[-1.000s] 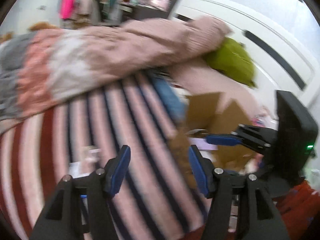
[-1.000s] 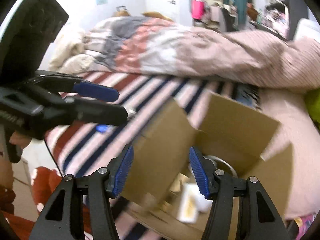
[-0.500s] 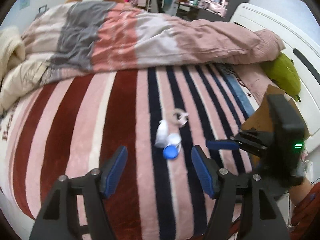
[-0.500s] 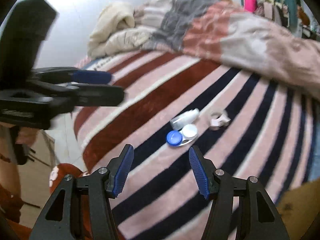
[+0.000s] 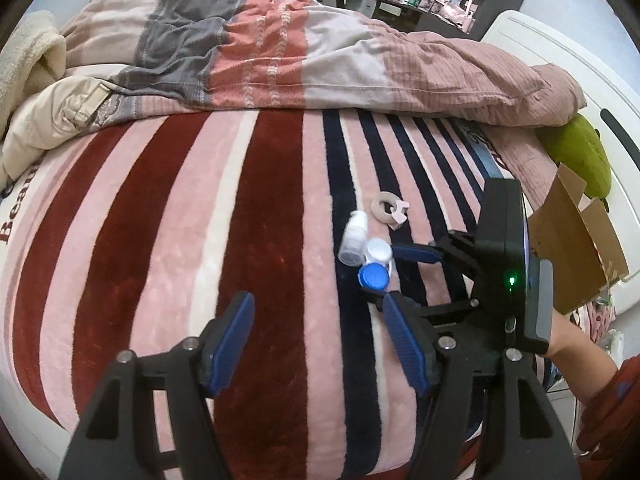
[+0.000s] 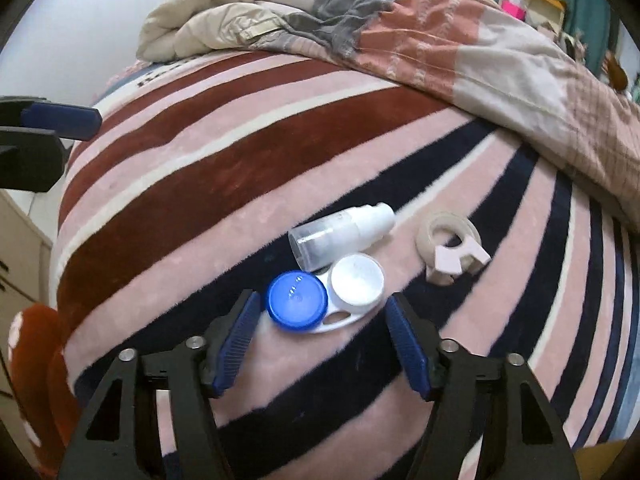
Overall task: Organize rigid objects
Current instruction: 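Move the right gripper to the blue-capped lens case and grasp it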
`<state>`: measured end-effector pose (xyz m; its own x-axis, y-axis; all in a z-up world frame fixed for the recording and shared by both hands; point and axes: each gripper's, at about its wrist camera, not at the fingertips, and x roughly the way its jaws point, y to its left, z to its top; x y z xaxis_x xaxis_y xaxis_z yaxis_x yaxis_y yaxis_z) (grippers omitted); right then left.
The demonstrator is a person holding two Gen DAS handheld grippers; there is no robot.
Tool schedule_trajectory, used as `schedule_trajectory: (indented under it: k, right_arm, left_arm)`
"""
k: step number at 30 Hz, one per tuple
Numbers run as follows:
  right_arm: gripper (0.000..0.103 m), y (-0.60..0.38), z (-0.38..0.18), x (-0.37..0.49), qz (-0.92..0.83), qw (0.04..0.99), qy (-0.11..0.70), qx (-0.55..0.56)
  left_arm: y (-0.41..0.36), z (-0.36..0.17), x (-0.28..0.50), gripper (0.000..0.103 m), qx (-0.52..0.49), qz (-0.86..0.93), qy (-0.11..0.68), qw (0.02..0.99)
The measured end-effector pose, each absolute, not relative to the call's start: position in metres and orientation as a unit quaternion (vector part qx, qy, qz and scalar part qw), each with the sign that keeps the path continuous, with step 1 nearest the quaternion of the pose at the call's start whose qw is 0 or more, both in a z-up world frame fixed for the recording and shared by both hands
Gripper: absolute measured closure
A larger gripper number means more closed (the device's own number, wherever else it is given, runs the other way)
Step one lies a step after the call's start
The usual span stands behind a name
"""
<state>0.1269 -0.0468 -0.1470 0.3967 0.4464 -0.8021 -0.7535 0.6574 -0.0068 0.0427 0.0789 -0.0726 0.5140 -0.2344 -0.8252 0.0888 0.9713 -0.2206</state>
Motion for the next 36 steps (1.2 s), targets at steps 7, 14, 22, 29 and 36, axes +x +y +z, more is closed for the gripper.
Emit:
schedule_trajectory:
  k: [7, 14, 22, 29, 36]
  right_arm:
    - [0.077, -0.051, -0.133, 0.116, 0.388, 0.812, 0.395, -0.186]
    - [0.055, -0.061, -0.135, 0.117, 0.375, 0.81, 0.412, -0.182]
    - [0.058, -0.049, -0.151, 0.126, 0.368, 0.815, 0.418, -0.162]
    - [0.07, -0.048, -0.14, 0.108, 0.381, 0.817, 0.398, -0.171]
    - [0.071, -0.058, -0.129, 0.09, 0.406, 0.8, 0.402, -0.181]
  left_arm:
    - [0.07, -0.068, 0.04, 0.039, -0.076, -0.107, 0.481, 0.867]
    - [0.06, -0.065, 0.035, 0.039, -0.073, -0.114, 0.478, 0.868]
    - [0.075, -0.072, 0.031, 0.039, -0.089, -0.101, 0.487, 0.863]
    - [0.069, -0.07, 0.027, 0.039, -0.094, -0.112, 0.488, 0.861]
    - [0.059, -0.063, 0.021, 0.039, -0.095, -0.123, 0.479, 0.864]
